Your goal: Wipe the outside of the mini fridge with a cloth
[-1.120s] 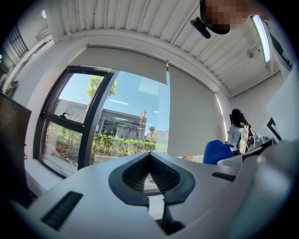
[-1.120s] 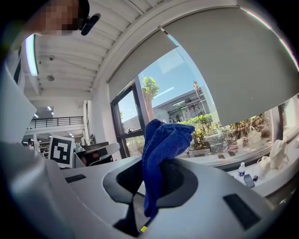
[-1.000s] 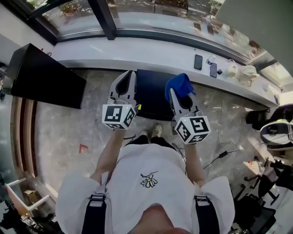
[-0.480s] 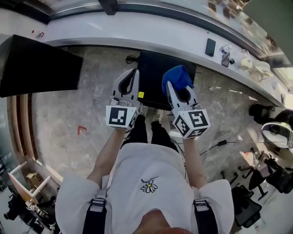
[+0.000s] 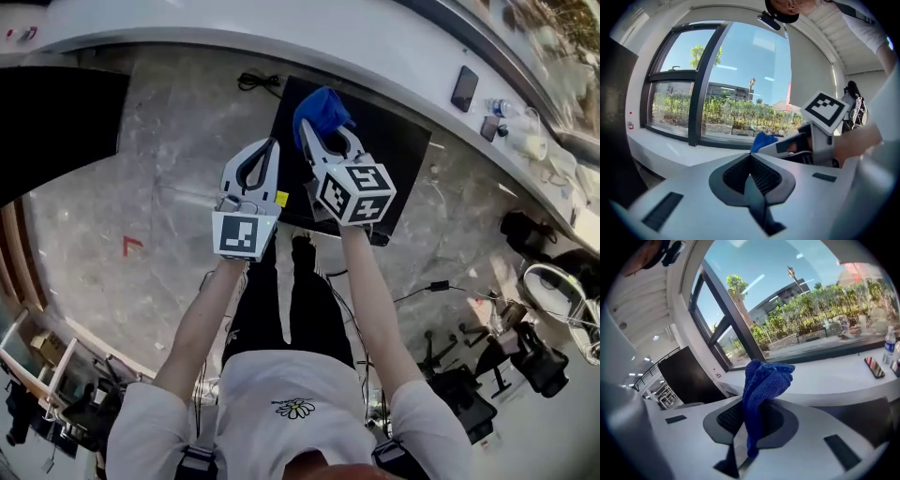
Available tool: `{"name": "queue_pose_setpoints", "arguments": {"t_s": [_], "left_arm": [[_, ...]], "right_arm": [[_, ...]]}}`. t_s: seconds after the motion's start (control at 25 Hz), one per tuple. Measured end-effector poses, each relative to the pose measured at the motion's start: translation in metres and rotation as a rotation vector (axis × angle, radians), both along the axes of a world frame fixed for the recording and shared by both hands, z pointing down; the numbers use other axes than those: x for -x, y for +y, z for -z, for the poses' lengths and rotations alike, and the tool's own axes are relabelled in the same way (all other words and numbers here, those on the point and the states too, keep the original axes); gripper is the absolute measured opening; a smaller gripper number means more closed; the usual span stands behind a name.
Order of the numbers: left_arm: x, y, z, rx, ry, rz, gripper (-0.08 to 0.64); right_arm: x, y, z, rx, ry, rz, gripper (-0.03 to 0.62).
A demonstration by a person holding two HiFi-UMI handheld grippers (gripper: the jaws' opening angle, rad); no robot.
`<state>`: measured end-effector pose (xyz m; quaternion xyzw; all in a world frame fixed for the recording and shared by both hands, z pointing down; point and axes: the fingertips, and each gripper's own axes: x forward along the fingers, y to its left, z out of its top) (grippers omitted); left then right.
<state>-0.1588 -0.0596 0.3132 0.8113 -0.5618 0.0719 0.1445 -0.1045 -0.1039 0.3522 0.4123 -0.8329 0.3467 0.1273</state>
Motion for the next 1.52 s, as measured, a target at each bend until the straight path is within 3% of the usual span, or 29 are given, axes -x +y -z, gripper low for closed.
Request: {"name": "queue_pose_setpoints", "arguments": {"t_s": [0.2,0.4,0.84,1.2,1.52], "left_arm": [[0.010,-0.009,-0.070,0.102,-0.019,0.023,0.005],[0.022,-0.014,-0.108,0.138,-0.020,0.032,0.005],[0.038,-0.014,-0.147,0.202,-0.006,0.077,0.005],[0.002,-0.014,-0.147,0.196,0.008,0.040,0.005],[-0.041,-0.005,-0.153,0.199,0.004,-0.021,0.005]], "right_arm": [[0.017,-0.048,-0.084,0.122,-0.008,-0.014,0.081],[0.027,-0.070,-0.142,0.211,0.076,-0.004,0.081],[0.036,-0.088,-0.175,0.268,0.207,0.001,0.081],[-0.013,-0.079,-0.175,0.274,0.269,-0.045,0.081],[-0.099,-0.070,-0.178,0.268,0.317,-0.145,0.081]]}}
